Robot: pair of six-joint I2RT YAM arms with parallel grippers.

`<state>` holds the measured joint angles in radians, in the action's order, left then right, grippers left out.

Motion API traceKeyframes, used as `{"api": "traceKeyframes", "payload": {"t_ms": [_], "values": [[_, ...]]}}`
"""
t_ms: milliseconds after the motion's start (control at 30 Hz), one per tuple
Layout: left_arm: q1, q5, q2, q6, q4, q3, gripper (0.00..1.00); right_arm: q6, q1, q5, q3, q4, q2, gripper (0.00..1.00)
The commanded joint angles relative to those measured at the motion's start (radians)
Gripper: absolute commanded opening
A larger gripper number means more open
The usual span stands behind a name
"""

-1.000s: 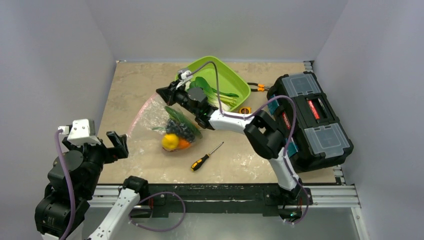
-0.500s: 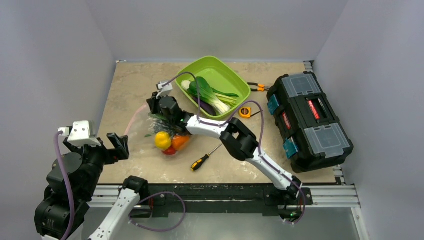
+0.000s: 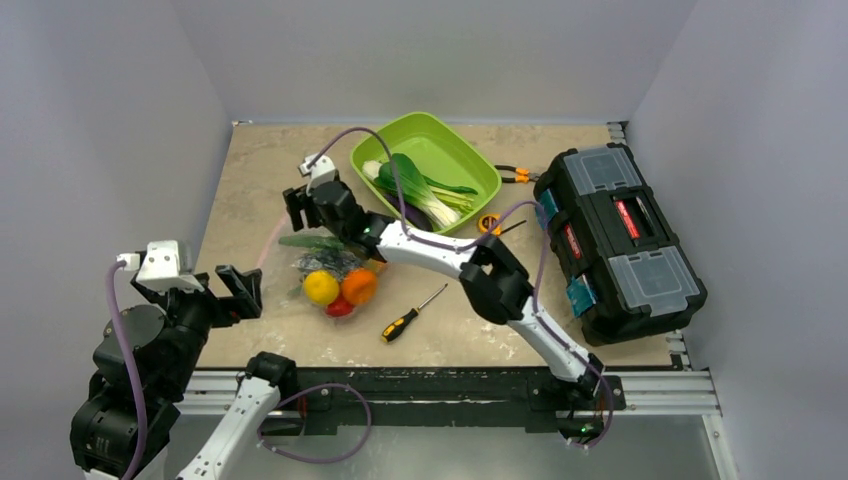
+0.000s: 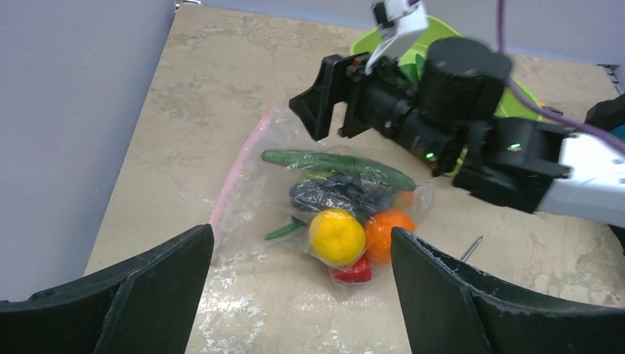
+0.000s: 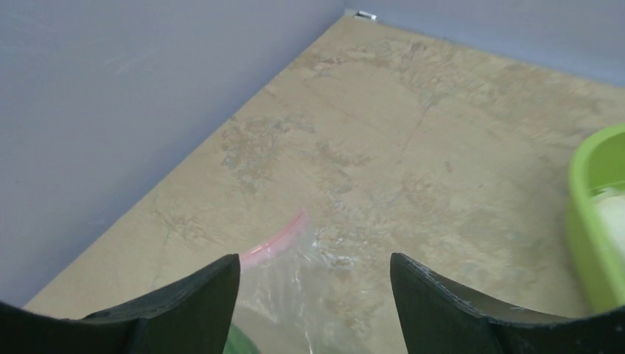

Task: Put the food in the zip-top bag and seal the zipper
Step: Place the zipper food storage bag at the center of the board, then reset both arms

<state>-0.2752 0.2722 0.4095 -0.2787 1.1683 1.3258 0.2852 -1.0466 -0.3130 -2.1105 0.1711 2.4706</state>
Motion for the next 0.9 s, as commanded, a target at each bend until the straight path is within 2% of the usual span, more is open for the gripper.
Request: {"api": "traceKeyframes", "payload": {"t_ms": [0, 233, 300, 500, 700, 867], "values": [[0.004, -0.030, 0.005, -0.026, -0.086, -0.022, 0.90, -0.122, 0.011, 0.029, 0.106, -0.061, -0.327, 0.75], [0.004, -0.093, 0.038, -0.050, -0.190, -0.065, 0.90, -0.135, 0.060, 0.063, 0.541, -0.115, -0.757, 0.77], [0.003, -0.118, 0.051, -0.058, -0.215, -0.066, 0.89, -0.133, 0.082, 0.042, 0.672, -0.128, -0.927, 0.78], [0.004, -0.152, 0.082, -0.069, -0.285, -0.042, 0.89, -0.147, 0.138, -0.146, 0.976, -0.247, -1.368, 0.96], [0.004, -0.134, 0.111, -0.059, -0.357, 0.002, 0.89, -0.158, 0.140, -0.326, 0.969, -0.448, -1.677, 0.99], [0.004, -0.097, 0.092, -0.058, -0.411, 0.005, 0.89, -0.207, 0.140, -0.469, 0.913, -0.499, -1.835, 0.99]]}}
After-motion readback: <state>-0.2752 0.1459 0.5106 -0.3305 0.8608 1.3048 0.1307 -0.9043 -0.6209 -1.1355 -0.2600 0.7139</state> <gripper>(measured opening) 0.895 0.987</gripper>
